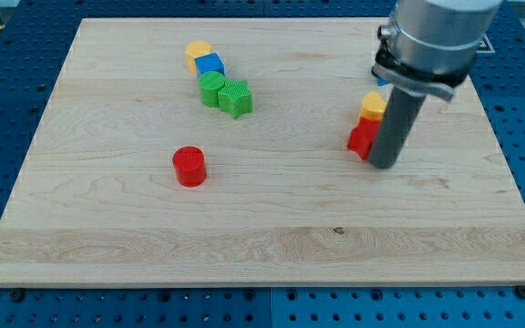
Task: Slide red star to the right of green star
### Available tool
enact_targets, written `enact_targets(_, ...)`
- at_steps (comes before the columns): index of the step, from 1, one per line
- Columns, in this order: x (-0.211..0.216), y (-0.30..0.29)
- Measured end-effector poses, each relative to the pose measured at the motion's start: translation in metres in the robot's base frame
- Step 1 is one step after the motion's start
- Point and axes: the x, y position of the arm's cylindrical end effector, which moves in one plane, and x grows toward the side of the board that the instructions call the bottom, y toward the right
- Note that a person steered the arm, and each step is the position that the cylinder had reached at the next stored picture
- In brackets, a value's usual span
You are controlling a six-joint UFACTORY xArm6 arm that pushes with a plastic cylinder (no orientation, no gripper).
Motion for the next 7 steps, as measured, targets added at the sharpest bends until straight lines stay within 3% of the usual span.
enact_targets(1,-0.035,-0.010)
enact_targets(4,-0.018,0.001)
enact_targets(6,-0.064,0.003)
enact_targets(7,-0.088,-0.022)
